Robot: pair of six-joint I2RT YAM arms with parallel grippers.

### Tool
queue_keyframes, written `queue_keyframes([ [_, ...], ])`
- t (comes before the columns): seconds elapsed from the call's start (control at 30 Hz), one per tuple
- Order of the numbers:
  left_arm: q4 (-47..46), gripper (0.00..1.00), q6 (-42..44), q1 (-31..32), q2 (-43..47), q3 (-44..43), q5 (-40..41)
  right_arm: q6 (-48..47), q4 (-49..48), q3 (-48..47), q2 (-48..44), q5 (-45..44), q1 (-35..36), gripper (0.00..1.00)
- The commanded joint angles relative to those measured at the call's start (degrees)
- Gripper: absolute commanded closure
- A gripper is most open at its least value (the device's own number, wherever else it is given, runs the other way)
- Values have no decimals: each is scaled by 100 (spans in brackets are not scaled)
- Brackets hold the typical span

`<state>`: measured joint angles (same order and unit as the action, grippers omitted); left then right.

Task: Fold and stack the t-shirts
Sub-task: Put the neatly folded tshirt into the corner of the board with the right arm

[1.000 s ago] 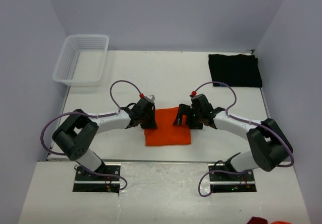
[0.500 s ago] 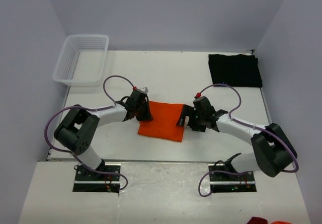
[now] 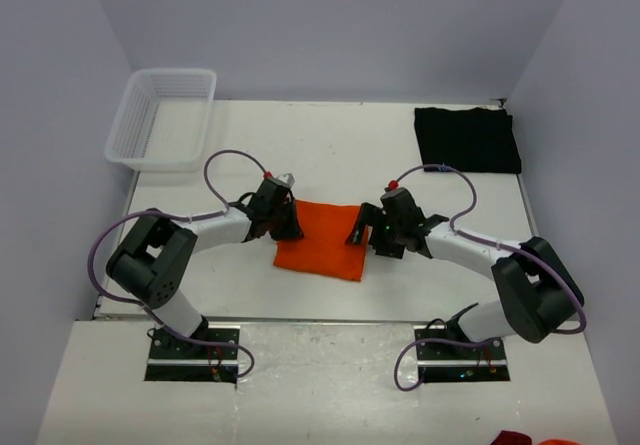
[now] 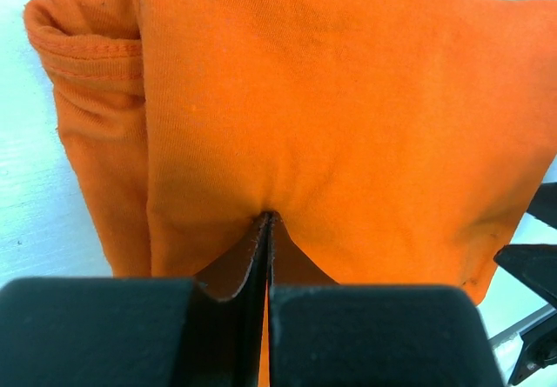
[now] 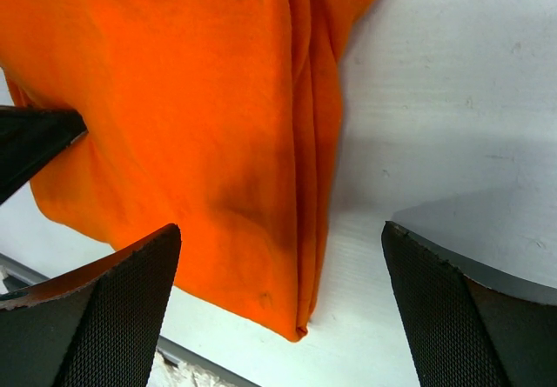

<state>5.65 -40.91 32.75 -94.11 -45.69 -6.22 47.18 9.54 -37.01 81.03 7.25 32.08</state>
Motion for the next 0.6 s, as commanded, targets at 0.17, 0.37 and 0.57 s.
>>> queue_keyframes([
  [0.17, 279, 100, 232, -41, 24, 429, 297, 19, 259, -60, 527, -197, -184, 1],
  [0.37, 235, 100, 223, -32, 41, 430, 253, 63, 198, 54, 536, -145, -263, 1],
  [0.57, 200, 100, 197, -32, 76, 473, 209, 309, -479, 449, 826, 242, -254, 1],
])
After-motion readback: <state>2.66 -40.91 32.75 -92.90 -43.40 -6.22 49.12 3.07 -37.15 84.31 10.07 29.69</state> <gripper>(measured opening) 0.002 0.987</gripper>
